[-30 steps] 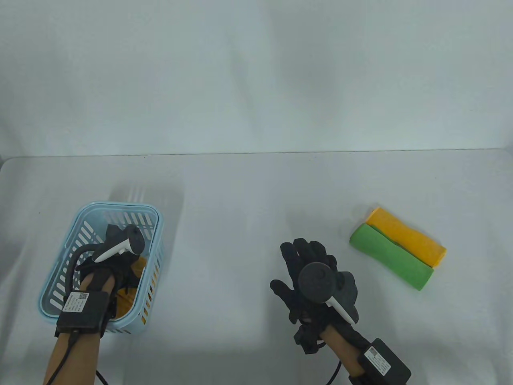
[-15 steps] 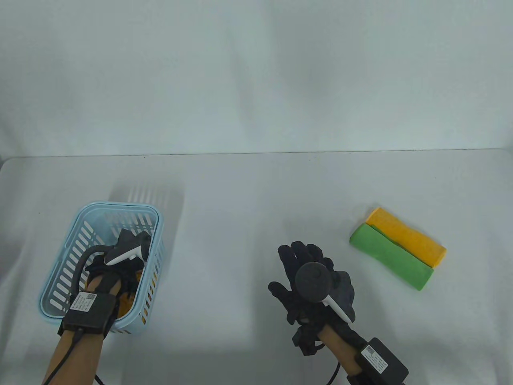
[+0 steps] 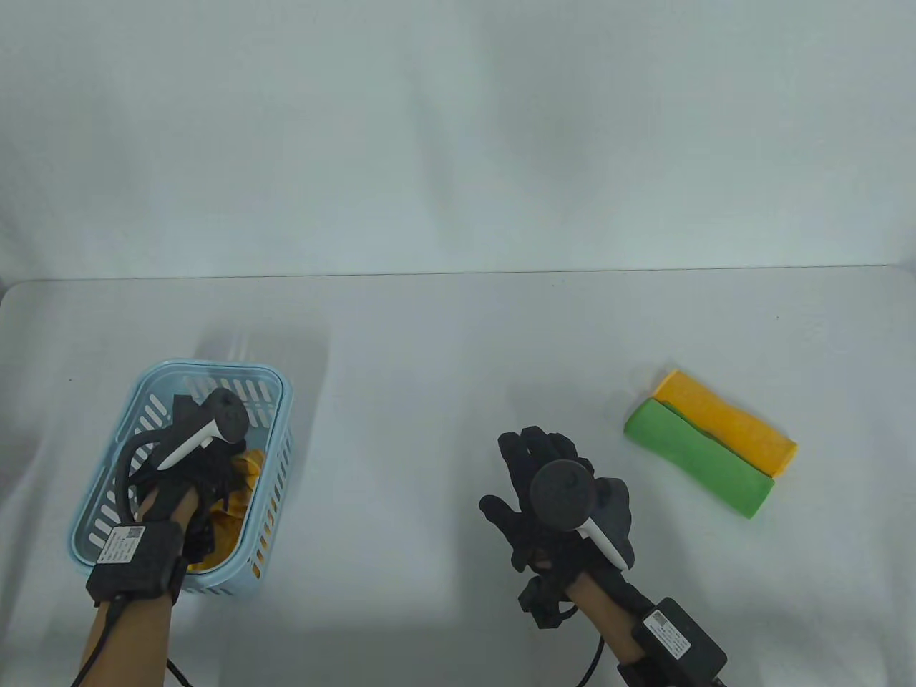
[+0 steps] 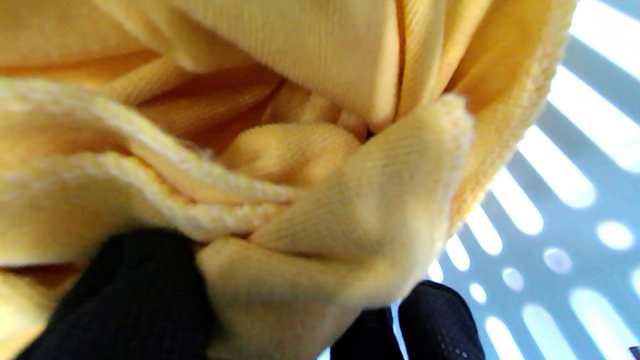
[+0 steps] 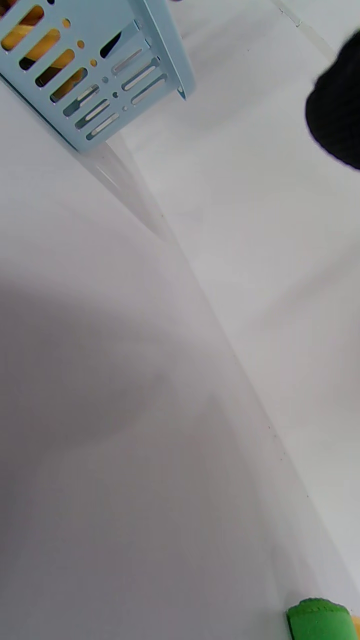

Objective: Roll square towel into towel roll

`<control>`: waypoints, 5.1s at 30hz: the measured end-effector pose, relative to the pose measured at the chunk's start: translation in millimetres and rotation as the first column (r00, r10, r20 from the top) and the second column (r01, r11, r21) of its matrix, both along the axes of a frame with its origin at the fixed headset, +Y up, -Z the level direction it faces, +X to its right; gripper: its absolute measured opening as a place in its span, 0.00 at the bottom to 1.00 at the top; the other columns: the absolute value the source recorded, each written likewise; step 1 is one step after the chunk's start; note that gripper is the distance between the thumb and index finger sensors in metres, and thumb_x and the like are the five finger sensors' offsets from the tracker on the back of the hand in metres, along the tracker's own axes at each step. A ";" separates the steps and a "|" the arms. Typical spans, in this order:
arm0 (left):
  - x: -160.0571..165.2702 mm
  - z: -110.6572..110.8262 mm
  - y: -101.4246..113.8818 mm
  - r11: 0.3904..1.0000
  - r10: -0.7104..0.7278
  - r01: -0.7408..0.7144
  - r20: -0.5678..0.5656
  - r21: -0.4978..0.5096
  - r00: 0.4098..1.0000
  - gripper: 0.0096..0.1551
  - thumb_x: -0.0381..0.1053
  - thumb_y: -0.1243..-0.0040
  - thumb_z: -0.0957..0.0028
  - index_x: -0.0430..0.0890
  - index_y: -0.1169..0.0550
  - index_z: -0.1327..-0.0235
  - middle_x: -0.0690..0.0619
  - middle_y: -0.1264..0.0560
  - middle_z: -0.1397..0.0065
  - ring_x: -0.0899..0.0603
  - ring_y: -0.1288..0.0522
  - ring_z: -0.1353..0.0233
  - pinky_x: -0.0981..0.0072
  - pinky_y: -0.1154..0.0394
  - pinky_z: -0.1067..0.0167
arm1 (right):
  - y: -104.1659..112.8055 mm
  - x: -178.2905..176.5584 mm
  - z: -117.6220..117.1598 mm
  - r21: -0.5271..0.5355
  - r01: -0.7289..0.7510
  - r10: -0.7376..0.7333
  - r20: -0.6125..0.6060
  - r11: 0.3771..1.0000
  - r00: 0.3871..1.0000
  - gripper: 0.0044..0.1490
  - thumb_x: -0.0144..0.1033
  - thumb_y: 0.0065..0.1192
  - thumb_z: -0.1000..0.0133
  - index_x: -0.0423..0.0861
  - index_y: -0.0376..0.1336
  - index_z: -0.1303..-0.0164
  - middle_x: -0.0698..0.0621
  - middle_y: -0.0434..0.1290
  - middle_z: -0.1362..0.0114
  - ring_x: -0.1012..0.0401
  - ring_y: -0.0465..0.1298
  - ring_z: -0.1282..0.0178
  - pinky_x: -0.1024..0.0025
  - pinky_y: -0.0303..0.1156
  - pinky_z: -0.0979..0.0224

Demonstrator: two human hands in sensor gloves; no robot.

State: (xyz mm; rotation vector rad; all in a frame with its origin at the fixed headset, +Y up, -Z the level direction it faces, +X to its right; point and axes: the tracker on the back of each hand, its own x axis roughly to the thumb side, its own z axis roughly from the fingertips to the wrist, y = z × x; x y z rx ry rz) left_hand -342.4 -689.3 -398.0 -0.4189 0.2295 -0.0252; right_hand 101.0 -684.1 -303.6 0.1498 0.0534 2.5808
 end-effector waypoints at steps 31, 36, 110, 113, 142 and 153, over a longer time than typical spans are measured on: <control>42.3 59.4 224.9 0.527 0.549 -0.551 0.235 0.647 0.802 0.30 0.57 0.35 0.57 0.65 0.32 0.40 0.59 0.32 0.24 0.46 0.19 0.36 0.50 0.25 0.34 | 6.1 24.5 -2.5 0.000 0.124 -0.124 0.087 0.992 0.988 0.52 0.64 0.55 0.59 0.64 0.40 0.27 0.57 0.40 0.16 0.47 0.41 0.13 0.35 0.40 0.20; 76.8 62.6 240.3 0.465 0.578 -0.646 0.345 0.605 0.739 0.30 0.57 0.35 0.57 0.65 0.32 0.40 0.59 0.32 0.24 0.46 0.19 0.36 0.50 0.25 0.34 | 6.2 28.9 -3.7 -0.001 0.151 -0.151 0.109 0.988 0.983 0.51 0.63 0.56 0.59 0.63 0.41 0.27 0.57 0.41 0.16 0.47 0.41 0.13 0.35 0.40 0.20; 153.4 83.2 69.4 0.442 0.719 -0.790 0.359 0.424 0.595 0.31 0.58 0.36 0.57 0.61 0.32 0.39 0.55 0.32 0.25 0.45 0.19 0.38 0.50 0.25 0.36 | 5.5 21.4 1.4 -0.044 0.221 -0.212 0.155 0.974 0.965 0.25 0.45 0.74 0.62 0.62 0.68 0.54 0.59 0.85 0.55 0.59 0.86 0.55 0.51 0.76 0.38; 154.6 80.9 65.8 0.454 0.722 -0.792 0.351 0.409 0.596 0.31 0.58 0.35 0.57 0.61 0.32 0.39 0.55 0.32 0.25 0.45 0.19 0.38 0.49 0.25 0.35 | 11.6 35.4 -0.8 -0.001 0.264 -0.258 0.199 0.965 0.945 0.27 0.41 0.73 0.60 0.61 0.68 0.49 0.56 0.83 0.54 0.57 0.84 0.53 0.49 0.73 0.35; 198.7 61.3 7.7 0.871 0.358 -0.446 0.354 0.208 0.864 0.32 0.58 0.33 0.60 0.63 0.29 0.40 0.54 0.35 0.22 0.41 0.23 0.31 0.44 0.28 0.32 | 137.0 70.7 4.5 0.305 0.395 -0.458 0.172 0.867 0.872 0.24 0.43 0.68 0.56 0.60 0.68 0.49 0.55 0.81 0.54 0.56 0.81 0.52 0.48 0.72 0.35; 211.1 62.9 -3.2 0.900 0.351 -0.425 0.419 0.095 0.838 0.47 0.66 0.34 0.65 0.60 0.36 0.29 0.53 0.40 0.19 0.39 0.27 0.26 0.41 0.31 0.30 | 183.7 45.0 -7.1 0.287 0.209 -0.270 0.192 0.935 0.944 0.23 0.42 0.68 0.57 0.61 0.68 0.50 0.55 0.81 0.54 0.56 0.81 0.52 0.48 0.71 0.34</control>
